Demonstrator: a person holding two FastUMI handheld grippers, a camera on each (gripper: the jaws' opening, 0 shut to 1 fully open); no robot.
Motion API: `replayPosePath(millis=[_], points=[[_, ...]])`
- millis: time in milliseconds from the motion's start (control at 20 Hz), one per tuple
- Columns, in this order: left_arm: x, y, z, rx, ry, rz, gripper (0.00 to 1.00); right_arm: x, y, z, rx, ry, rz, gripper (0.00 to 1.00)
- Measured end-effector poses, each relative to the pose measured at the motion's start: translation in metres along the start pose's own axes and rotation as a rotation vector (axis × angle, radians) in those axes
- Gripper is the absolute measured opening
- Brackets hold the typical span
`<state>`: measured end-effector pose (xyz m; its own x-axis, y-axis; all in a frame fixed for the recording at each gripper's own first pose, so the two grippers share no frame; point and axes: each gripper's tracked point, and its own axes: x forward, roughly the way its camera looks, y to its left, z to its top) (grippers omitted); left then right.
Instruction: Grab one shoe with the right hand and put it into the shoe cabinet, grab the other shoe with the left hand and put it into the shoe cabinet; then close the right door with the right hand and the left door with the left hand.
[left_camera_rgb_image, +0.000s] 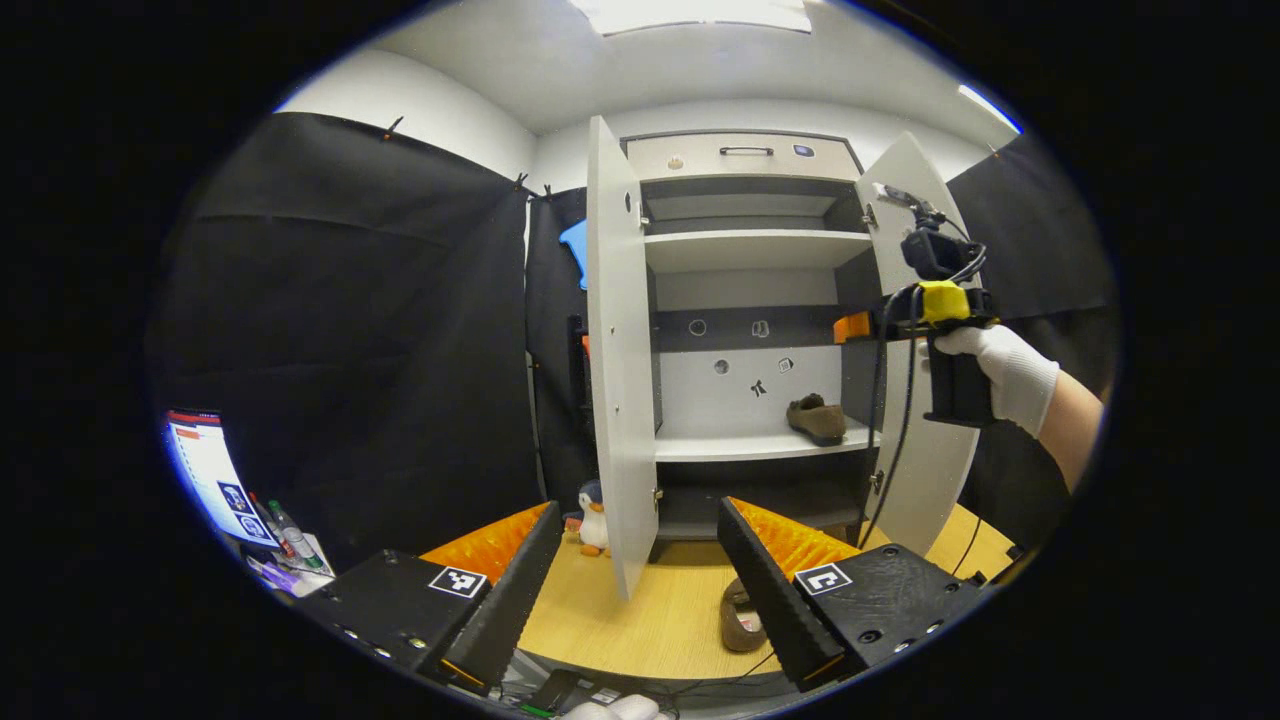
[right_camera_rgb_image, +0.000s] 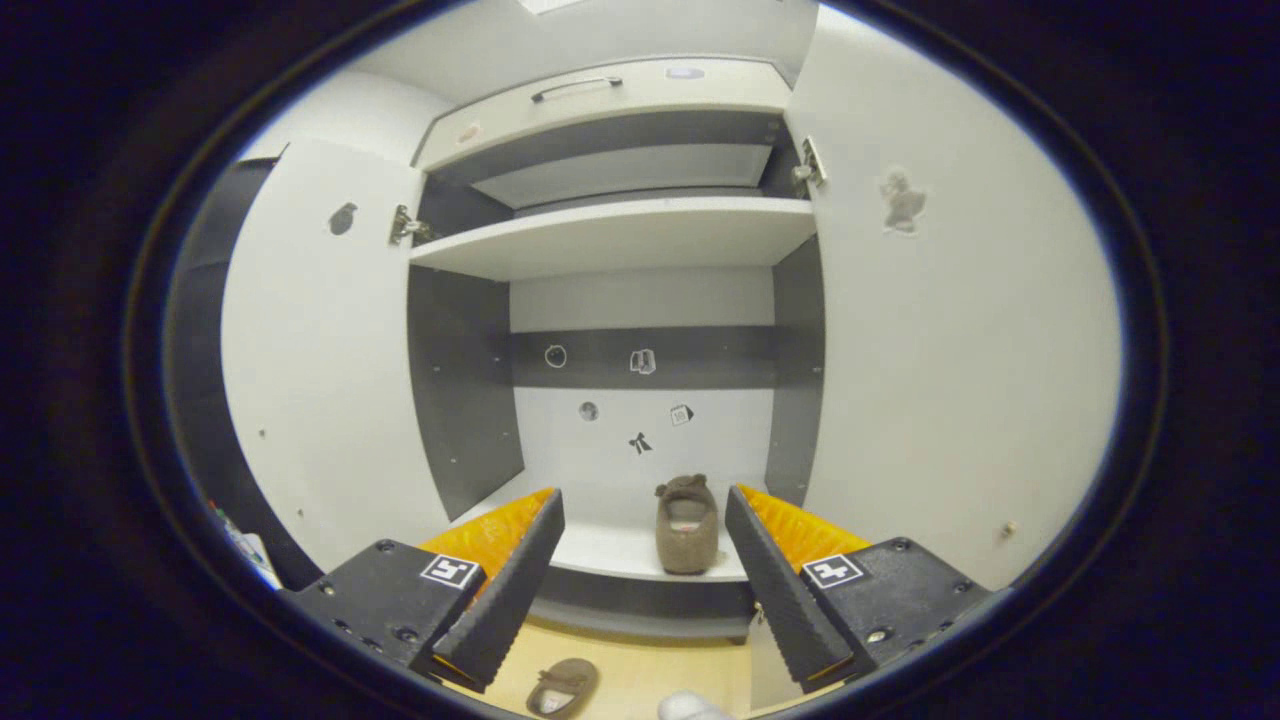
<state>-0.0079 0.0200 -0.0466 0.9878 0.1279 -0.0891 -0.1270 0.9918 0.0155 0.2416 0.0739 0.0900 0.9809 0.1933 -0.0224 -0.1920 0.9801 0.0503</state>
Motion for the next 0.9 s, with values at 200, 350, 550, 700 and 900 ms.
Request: replayPosePath(millis=[200,350,550,700,900], points=[[0.002,-0.005,0.002,0.009,-0.012,-0.053,0.96,-0.072,-0.008,-0.009,0.032,-0.064,-0.024,1.0],[0.003,-0.02,0.004,0.012,-0.016,-0.09,0.96,-0.119,-0.028,-0.024,0.048,-0.083,-0.061,1.0],[0.011,-0.038,0.003,0.018,-0.016,-0.132,0.96,-0.165,-0.049,-0.065,0.064,-0.077,-0.101,1.0],[0.019,-0.051,0.001,0.022,-0.006,-0.146,0.96,-0.191,-0.064,-0.094,0.049,-0.053,-0.128,1.0],[0.034,-0.069,-0.009,0.028,0.022,-0.17,0.96,-0.201,-0.076,-0.114,0.012,0.001,-0.122,1.0]])
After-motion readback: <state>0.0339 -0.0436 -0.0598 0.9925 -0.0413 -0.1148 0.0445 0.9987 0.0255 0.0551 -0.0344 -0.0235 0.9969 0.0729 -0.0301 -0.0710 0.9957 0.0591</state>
